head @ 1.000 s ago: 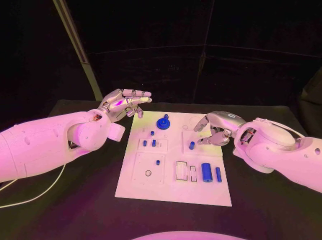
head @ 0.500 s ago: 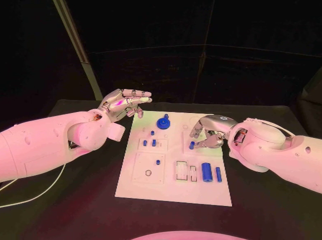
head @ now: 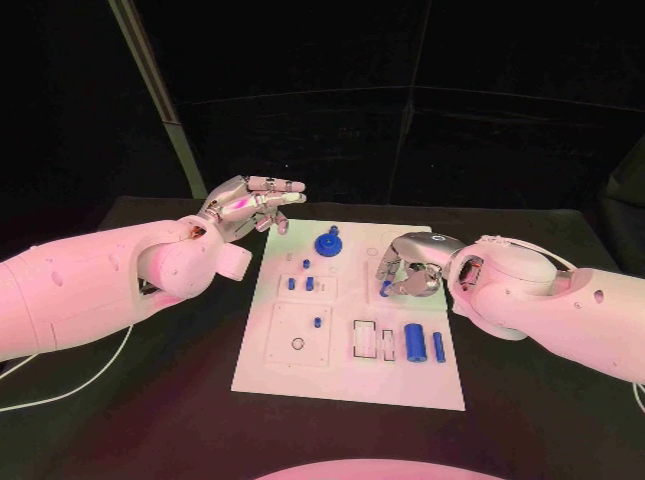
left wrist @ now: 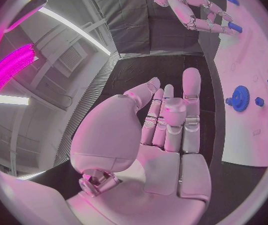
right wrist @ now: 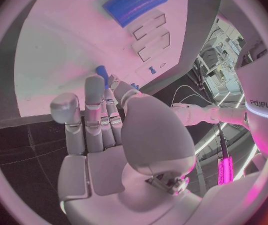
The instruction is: Assemble the parts on the task board
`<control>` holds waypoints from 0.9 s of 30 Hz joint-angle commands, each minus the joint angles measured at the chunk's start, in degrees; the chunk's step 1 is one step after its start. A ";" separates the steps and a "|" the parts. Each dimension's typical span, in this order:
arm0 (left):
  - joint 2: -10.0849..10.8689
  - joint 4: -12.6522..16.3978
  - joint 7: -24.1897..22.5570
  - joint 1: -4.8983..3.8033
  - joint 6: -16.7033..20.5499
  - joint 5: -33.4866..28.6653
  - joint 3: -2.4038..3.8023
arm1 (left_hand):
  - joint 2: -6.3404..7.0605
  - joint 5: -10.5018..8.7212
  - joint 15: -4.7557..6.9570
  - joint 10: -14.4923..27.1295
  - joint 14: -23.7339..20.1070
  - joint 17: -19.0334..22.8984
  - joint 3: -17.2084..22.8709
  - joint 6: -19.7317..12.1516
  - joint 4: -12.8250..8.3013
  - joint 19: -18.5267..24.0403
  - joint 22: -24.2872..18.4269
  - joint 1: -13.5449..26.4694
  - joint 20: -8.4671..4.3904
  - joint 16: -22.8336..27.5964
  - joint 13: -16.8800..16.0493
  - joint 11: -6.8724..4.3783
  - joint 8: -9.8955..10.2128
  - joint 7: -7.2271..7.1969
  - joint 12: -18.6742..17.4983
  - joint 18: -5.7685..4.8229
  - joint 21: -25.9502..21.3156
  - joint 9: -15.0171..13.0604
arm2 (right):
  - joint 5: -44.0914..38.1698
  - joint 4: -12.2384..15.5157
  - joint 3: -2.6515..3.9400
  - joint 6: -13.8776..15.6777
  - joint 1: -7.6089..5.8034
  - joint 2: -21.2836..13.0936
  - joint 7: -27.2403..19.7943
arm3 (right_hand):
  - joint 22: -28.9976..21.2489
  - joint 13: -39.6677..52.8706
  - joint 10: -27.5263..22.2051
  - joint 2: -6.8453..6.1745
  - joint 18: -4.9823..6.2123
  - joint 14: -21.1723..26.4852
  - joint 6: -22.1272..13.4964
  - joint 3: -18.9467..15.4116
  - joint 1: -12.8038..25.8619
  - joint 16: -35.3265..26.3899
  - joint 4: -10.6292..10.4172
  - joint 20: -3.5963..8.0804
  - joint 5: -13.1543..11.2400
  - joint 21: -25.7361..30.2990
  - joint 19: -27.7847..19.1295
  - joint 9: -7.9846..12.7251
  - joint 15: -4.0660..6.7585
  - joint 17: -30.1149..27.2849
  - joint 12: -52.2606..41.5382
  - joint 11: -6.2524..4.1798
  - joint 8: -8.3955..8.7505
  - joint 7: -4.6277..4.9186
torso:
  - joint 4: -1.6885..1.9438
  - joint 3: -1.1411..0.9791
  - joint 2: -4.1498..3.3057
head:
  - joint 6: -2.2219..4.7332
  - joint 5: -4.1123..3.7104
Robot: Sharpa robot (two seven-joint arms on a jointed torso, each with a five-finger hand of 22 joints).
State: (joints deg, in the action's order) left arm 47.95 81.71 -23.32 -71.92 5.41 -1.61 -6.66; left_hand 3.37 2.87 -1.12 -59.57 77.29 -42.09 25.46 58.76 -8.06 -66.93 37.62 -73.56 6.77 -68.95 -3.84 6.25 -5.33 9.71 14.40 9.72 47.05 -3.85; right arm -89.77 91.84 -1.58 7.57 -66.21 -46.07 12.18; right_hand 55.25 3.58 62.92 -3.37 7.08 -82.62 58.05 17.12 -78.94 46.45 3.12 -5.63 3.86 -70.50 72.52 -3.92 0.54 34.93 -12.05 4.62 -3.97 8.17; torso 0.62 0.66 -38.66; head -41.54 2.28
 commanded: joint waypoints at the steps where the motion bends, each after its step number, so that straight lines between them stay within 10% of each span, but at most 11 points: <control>1: -0.08 0.01 -0.08 -0.09 -0.77 0.14 0.04 | 0.04 0.00 0.08 0.39 -0.31 0.06 -0.12 -0.33 -0.08 0.45 -0.08 -0.28 0.02 0.26 0.08 -0.11 0.24 0.13 0.08 0.77 -0.21 0.07 | -0.82 -0.09 0.01 -1.36 -0.06 0.16 -0.41 | 0.35 -0.06 0.74 0.22 -0.34 -0.53 0.72 0.60 -0.10 0.62 0.04 0.06 -0.21 -0.37 0.51 -0.10 -0.01 0.28 0.42 -0.10 -0.23 0.01 | -0.06 0.02 0.06 | -0.14 -0.05; 16: -0.02 -0.03 0.02 -0.09 -0.84 0.15 0.04 | -0.01 0.00 0.06 0.44 -0.35 0.13 -0.17 -0.25 -0.04 0.50 -0.13 -0.25 0.05 0.25 0.06 -0.11 0.21 0.12 0.11 0.78 -0.27 0.04 | -1.62 -0.71 -0.02 -2.16 0.08 0.84 -0.14 | 2.28 0.03 3.11 -0.07 -0.65 -0.82 2.85 2.97 0.07 2.60 0.17 0.22 -0.29 -1.72 1.26 -0.20 0.17 2.02 1.45 -0.37 -0.53 -0.05 | 0.00 0.04 0.07 | -0.17 -0.17; 27: 0.15 0.10 0.05 -0.09 -0.80 0.15 0.04 | -0.01 0.00 0.06 0.44 -0.35 0.13 -0.17 -0.25 -0.04 0.50 -0.13 -0.25 0.05 0.25 0.06 -0.11 0.21 0.12 0.11 0.78 -0.27 0.04 | -2.47 -0.72 -0.03 2.72 0.17 0.92 0.02 | 5.03 0.11 4.89 0.49 -1.13 -1.32 4.36 5.56 -0.19 5.43 0.40 0.38 -0.94 -3.57 2.46 -0.21 0.33 4.67 2.36 -0.54 -0.56 -0.02 | 0.02 0.04 0.05 | -0.25 -0.27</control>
State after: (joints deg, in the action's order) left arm 48.07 81.70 -23.14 -71.92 5.25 -1.58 -6.66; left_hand 3.37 2.87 -1.12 -59.58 77.30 -42.02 25.46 58.76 -8.06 -66.93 37.55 -73.56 6.76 -68.95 -3.84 6.25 -5.33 9.71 14.40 9.71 47.05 -3.85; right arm -91.33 90.96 -1.62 7.24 -65.95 -45.14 12.24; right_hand 60.06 3.60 67.49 -3.38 7.11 -83.44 62.04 22.42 -78.94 51.62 3.49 -5.31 3.20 -73.85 74.68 -4.03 0.93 39.39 -9.96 4.11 -4.26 8.19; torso 0.62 0.69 -38.59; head -41.79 2.05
